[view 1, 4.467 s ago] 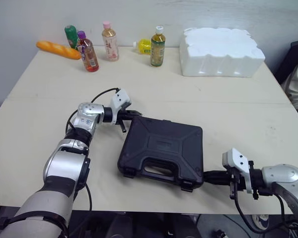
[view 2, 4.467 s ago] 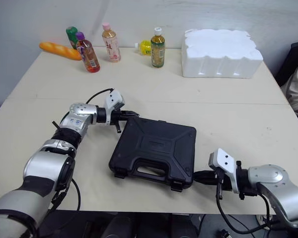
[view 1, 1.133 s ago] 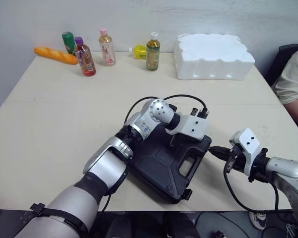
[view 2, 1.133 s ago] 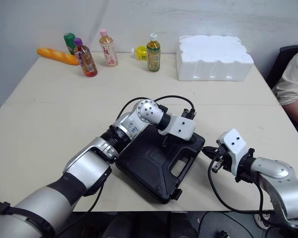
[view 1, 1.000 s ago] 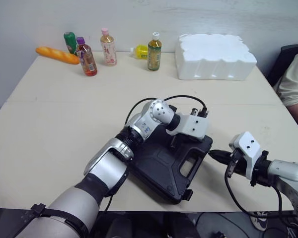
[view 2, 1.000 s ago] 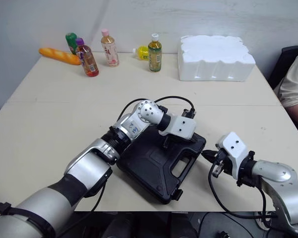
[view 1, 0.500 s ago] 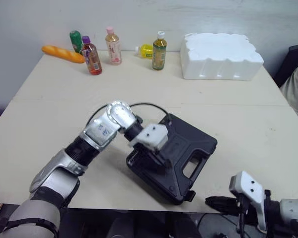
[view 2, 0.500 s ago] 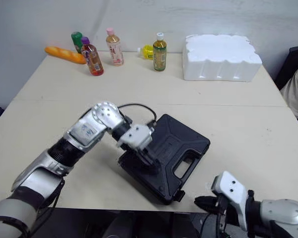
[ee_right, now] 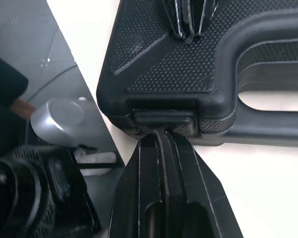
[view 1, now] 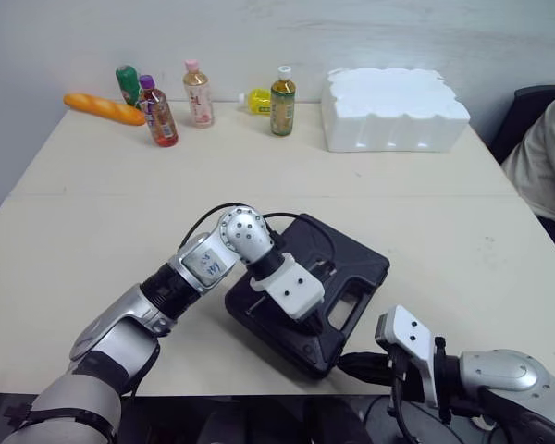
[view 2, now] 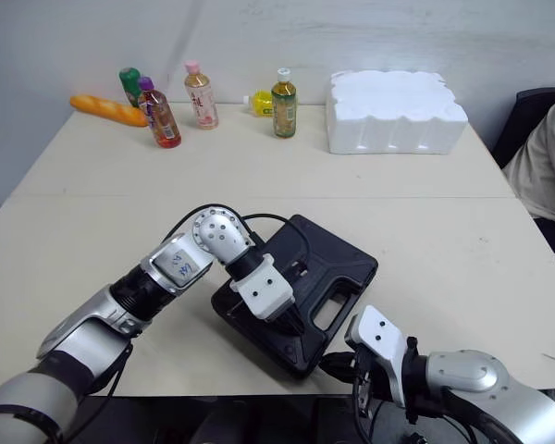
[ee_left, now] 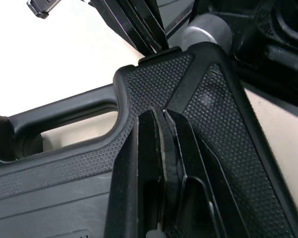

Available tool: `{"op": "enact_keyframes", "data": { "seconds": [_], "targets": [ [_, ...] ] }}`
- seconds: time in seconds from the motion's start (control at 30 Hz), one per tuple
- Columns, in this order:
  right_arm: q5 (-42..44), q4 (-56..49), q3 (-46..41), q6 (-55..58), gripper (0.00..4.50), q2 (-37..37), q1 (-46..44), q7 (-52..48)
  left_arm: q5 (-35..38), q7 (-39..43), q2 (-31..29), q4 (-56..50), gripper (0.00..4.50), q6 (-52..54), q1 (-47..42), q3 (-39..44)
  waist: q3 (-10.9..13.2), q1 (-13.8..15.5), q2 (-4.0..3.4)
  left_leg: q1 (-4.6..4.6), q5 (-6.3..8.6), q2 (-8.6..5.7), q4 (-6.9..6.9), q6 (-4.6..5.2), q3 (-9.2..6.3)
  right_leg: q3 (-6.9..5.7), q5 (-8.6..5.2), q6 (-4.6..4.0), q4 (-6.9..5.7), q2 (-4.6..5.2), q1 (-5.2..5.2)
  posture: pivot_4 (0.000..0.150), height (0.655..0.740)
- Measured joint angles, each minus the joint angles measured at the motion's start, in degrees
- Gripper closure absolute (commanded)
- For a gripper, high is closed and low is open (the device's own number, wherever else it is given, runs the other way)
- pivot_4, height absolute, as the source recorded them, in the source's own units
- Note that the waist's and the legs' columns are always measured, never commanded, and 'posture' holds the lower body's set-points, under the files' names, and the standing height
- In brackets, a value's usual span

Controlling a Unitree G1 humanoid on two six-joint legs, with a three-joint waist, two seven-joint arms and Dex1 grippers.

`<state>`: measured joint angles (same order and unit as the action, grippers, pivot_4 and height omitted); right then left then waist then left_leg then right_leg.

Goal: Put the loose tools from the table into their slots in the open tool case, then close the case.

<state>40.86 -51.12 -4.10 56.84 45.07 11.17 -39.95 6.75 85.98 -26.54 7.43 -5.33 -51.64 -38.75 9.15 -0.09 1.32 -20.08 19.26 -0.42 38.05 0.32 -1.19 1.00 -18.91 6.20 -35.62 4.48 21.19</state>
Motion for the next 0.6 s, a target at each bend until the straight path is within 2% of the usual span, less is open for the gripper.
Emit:
{"op": "enact_keyframes", "data": {
  "seconds": [0.13,0.3,0.37,0.4,0.43,0.53,0.6],
  "targets": [
    [5.7,0.6,-2.0,4.4,4.5,-0.6,-1.9,2.9,-1.1,-0.4,1.0,0.4,4.48,-0.1,0.3,1.1,-0.1,0.1,-0.19,-0.01,-0.03,0.02,0.01,-0.05,0.0,-0.03,0.04,-0.06,0.0,0.03,0.03,0.15,0.74],
    [4.8,-0.7,-3.1,3.1,4.5,2.8,-0.6,2.3,-1.1,-0.4,2.4,1.4,4.48,0.9,1.1,2.6,-0.2,0.6,-0.25,-0.1,-0.02,0.0,0.02,-0.03,-0.05,-0.08,0.05,-0.03,0.12,0.07,0.04,0.15,0.74],
    [4.6,-1.8,-6.8,0.6,4.5,3.3,2.3,1.3,0.3,-0.4,3.2,1.6,3.85,4.1,2.7,4.4,-0.2,1.1,-0.3,-0.16,0.0,-0.02,0.02,0.0,-0.04,-0.09,0.06,-0.02,0.16,0.07,0.07,0.15,0.74],
    [5.9,-2.2,-12.4,-0.8,3.85,3.4,5.0,-0.1,3.2,-0.2,3.3,1.8,3.54,9.4,3.6,5.9,-0.1,1.4,-0.31,-0.31,0.0,-0.02,0.06,0.0,-0.04,-0.11,0.08,0.01,0.13,0.06,0.22,0.15,0.74],
    [7.0,-2.2,-17.2,-1.3,3.6,3.6,7.1,-1.3,5.3,0.0,2.5,1.9,3.14,13.5,4.3,7.0,0.0,1.4,-0.3,-0.41,-0.01,-0.02,0.07,0.0,-0.05,-0.12,0.09,0.04,0.1,0.03,0.33,0.15,0.74],
    [10.5,-2.0,-34.0,-3.0,2.07,4.9,12.9,-7.1,12.1,-2.0,-0.9,2.0,1.72,26.0,4.8,15.7,0.6,1.4,-0.44,-0.57,-0.02,-0.01,0.1,-0.03,-0.18,-0.31,0.09,0.04,0.03,-0.03,0.47,0.15,0.74],
    [11.4,-1.2,-41.2,-3.5,1.03,6.3,14.1,-9.6,14.5,-3.8,-2.8,1.8,0.82,30.0,4.2,20.7,0.7,1.2,-0.5,-0.53,-0.03,0.0,0.06,-0.03,-0.17,-0.31,0.09,0.04,0.03,-0.04,0.46,0.15,0.74]
  ]
}}
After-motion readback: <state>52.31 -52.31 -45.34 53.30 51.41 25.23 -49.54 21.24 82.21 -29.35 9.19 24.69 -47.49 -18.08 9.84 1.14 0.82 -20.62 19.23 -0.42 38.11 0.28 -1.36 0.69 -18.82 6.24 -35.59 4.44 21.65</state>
